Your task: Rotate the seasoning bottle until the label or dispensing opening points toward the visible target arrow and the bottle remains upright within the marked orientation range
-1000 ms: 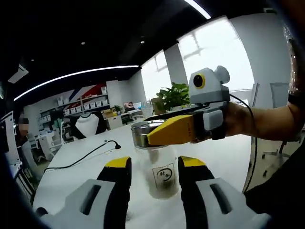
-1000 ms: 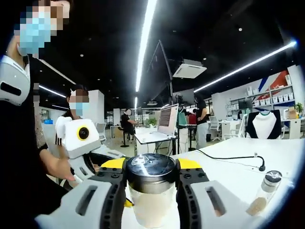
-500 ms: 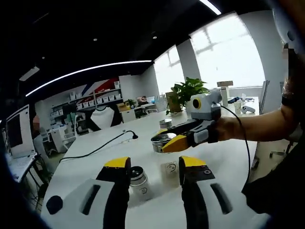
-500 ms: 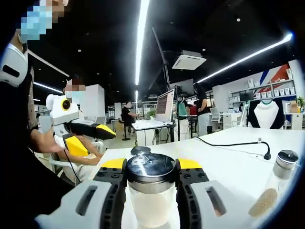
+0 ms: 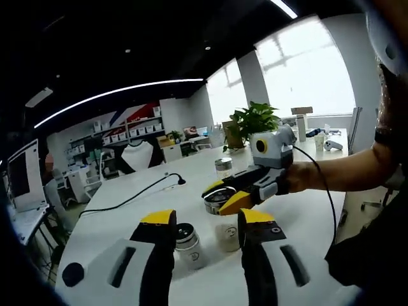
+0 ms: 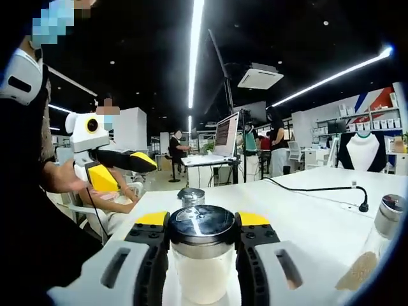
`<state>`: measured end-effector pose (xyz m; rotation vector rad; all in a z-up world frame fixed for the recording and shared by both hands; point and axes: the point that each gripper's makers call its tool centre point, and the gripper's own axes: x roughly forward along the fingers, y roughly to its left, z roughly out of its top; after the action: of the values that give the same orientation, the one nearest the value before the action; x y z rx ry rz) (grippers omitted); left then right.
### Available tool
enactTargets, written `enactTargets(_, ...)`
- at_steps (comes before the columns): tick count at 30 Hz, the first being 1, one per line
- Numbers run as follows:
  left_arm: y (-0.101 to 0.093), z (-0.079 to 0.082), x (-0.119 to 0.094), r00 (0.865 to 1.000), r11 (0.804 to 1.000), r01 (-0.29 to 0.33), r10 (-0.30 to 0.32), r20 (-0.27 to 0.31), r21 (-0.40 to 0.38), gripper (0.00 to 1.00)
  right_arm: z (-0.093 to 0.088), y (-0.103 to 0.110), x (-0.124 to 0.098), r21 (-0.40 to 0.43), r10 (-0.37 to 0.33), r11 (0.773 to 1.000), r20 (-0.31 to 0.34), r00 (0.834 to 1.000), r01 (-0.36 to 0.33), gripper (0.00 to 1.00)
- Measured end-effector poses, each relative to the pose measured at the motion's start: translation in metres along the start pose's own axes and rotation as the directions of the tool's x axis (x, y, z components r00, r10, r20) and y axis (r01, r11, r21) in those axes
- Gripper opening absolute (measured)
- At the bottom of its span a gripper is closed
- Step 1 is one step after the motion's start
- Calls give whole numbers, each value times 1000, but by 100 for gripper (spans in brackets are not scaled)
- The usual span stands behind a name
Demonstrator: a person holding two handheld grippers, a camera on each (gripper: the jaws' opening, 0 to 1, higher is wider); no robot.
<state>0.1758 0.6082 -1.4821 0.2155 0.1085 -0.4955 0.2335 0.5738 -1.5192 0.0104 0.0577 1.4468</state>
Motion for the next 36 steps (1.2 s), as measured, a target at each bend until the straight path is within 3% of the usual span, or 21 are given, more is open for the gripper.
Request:
enactTargets(15, -3, 2, 5, 1000, 1000, 14, -14, -21, 21, 47, 5, 8, -2, -45, 95, 994, -24, 995, -96, 39)
enactTargets(18, -3, 2, 5, 1000, 1000, 16, -15, -25, 19, 47, 9, 5, -3, -45, 77, 996, -26, 997, -78, 49)
enactTargets(20, -3, 3, 6, 1000, 1000, 18, -18, -24, 15, 47, 10, 5, -5, -40, 65, 997, -29, 997, -66, 49)
enactTargets(23, -4, 4, 7, 999, 1000, 25, -25, -22, 8, 47, 18, 5, -12, -36, 19, 999, -11, 1000, -19, 48)
enactTargets(26, -6, 6, 9, 1000, 1000, 28, -28, -14, 4, 47, 28, -4, -26, -44, -82, 996, 13, 997, 83, 47)
enactTargets(29, -10, 9, 12, 999, 999, 38, -38, -6, 0, 47, 39, -7, -41, -39, -162, 986, 61, 985, 165, 46)
enactTargets(33, -16, 12, 15, 999, 999, 54, -54, -2, -6, 48, 38, -5, -59, -43, -217, 975, 61, 974, 220, 40)
enactTargets(36, -18, 13, 15, 998, 998, 58, -58, 1, -10, 49, 34, -11, -73, -25, -305, 951, 71, 950, 308, 44)
